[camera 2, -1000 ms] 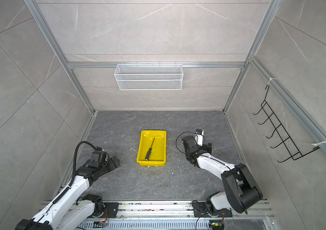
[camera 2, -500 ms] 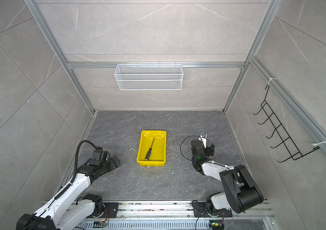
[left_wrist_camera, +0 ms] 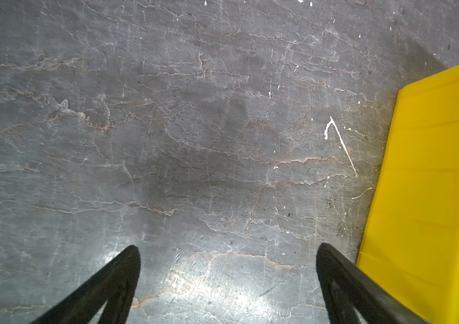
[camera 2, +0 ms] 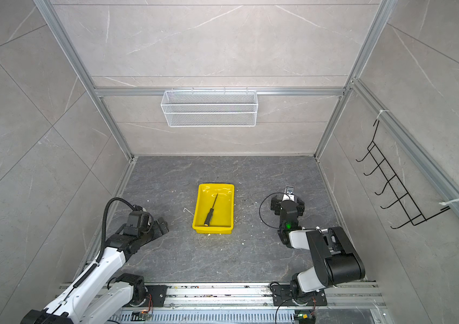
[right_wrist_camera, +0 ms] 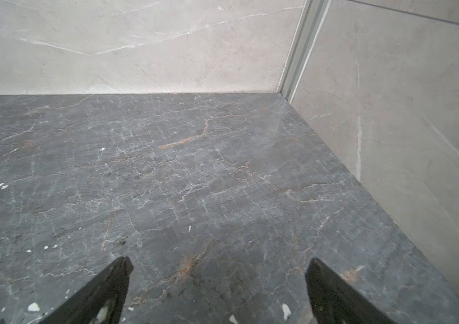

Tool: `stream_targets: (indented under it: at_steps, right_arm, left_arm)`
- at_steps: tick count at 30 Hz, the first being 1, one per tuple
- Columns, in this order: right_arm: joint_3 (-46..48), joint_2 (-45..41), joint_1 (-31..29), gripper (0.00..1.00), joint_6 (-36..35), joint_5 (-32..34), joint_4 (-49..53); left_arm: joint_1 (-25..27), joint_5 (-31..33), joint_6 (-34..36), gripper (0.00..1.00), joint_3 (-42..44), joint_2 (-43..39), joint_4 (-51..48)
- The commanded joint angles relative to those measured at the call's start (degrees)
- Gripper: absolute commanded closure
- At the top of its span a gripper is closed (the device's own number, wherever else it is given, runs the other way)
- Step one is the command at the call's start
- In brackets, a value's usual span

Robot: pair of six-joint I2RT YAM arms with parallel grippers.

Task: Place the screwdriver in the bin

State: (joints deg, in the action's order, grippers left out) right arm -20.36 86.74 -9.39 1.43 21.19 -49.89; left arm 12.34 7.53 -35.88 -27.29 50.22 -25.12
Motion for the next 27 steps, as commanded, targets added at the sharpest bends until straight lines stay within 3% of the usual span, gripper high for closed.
stream_targets:
  at_steps: [1,7,13,20,22,25,27]
  right_arm:
    - [1.24,1.03,-0.58,0.01,-1.04,-2.35,-5.30]
    - [0.96,0.53,-0.59,0.01,-0.72,-2.72,-3.52]
    - [0.88,0.60,-0.63,0.01,-0.58,-2.80,-3.33]
    - [0.93,0.54,-0.64,0.01,-0.55,-2.84,-3.28]
    - [0.93,0.54,-0.63,0.01,-0.56,-2.87,-3.28]
    - [0.89,0.54,-0.67,0.01,-0.56,-2.90,-3.27]
    - [0.93,0.54,-0.54,0.01,-0.56,-2.91,-3.26]
  left_arm:
    - [-0.03,2.81,0.08,0.00,-0.66,1.08,3.25]
    - [0.00,12.77,4.30,0.00,-5.61,3.72,8.05]
    - [-0.03,25.91,12.21,0.00,-6.04,7.48,24.52]
    - [-0.01,30.04,37.58,0.00,-0.12,18.67,51.27]
    - [-0.01,28.56,43.56,0.00,2.01,23.36,58.47]
    - [-0.03,28.80,43.29,0.00,2.39,28.36,61.84]
    - [-0.21,28.47,41.93,0.00,5.40,30.66,70.74]
